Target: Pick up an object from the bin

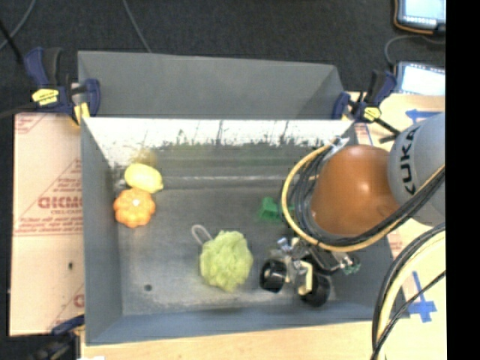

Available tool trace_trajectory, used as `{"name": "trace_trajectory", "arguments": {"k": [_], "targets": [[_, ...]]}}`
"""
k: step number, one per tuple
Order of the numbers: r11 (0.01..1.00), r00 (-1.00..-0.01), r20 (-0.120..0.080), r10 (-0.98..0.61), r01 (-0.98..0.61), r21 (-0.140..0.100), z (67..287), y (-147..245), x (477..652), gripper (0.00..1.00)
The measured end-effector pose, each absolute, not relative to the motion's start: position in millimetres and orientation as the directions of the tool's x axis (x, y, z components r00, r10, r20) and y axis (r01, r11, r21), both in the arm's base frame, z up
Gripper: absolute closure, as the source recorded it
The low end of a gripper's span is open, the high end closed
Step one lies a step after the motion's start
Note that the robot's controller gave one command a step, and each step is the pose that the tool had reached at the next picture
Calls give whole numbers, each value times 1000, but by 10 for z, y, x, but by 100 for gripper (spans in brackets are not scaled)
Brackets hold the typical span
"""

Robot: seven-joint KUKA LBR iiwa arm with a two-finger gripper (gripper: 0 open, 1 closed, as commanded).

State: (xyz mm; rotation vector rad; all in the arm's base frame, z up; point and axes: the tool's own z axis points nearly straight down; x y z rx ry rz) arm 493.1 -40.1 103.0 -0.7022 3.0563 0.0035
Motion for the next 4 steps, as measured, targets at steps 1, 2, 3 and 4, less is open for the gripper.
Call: {"name": "trace_trajectory", "arguments": {"k": [1,2,3,4], "targets": [[900,-900,-2,-435,-435,3,1256,-402,4919,100],[901,-901,-8,-434,-434,0,1467,-405,4936,100],[901,-901,-10,-434,-434,-2,1602,-407,4943,100],[902,-902,-11,-432,-432,-3,1675,-410,4946,100]]}}
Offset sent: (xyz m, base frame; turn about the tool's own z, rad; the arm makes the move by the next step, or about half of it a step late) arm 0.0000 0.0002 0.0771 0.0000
